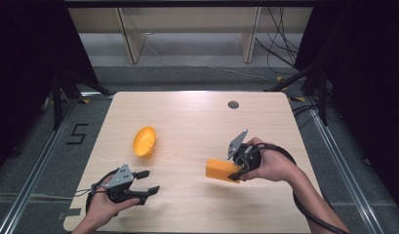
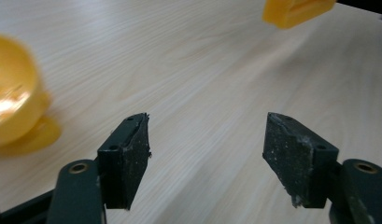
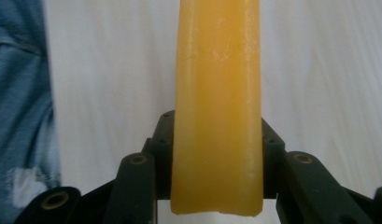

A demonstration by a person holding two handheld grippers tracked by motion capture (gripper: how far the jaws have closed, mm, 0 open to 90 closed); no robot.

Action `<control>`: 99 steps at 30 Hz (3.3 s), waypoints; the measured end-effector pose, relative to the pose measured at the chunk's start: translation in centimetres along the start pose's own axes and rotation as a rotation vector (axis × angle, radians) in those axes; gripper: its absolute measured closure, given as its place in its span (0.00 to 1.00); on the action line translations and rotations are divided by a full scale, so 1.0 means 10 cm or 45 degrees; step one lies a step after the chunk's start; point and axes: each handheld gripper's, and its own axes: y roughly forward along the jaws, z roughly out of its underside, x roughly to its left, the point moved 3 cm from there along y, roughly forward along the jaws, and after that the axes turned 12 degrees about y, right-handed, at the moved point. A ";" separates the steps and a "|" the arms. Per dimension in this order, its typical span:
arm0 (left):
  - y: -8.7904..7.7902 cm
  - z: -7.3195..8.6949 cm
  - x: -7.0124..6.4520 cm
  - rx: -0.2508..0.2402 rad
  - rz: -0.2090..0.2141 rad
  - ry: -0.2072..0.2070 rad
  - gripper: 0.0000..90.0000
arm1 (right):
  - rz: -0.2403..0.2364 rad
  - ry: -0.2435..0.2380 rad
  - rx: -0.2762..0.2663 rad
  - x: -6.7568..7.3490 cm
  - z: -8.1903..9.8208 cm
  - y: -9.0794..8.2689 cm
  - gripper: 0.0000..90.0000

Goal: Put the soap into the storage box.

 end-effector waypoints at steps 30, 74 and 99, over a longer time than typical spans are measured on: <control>0.53 -0.49 -0.41 -0.054 0.376 0.329 0.36 | -0.088 -0.254 0.003 0.65 -0.32 0.32 0.68; 0.21 -0.29 -0.07 0.102 -0.017 0.015 0.67 | 0.223 0.377 -0.502 0.20 0.71 0.08 0.54; -0.02 -0.40 0.58 0.075 -0.683 -0.398 0.67 | 0.397 0.889 -0.691 0.08 1.19 -0.03 0.59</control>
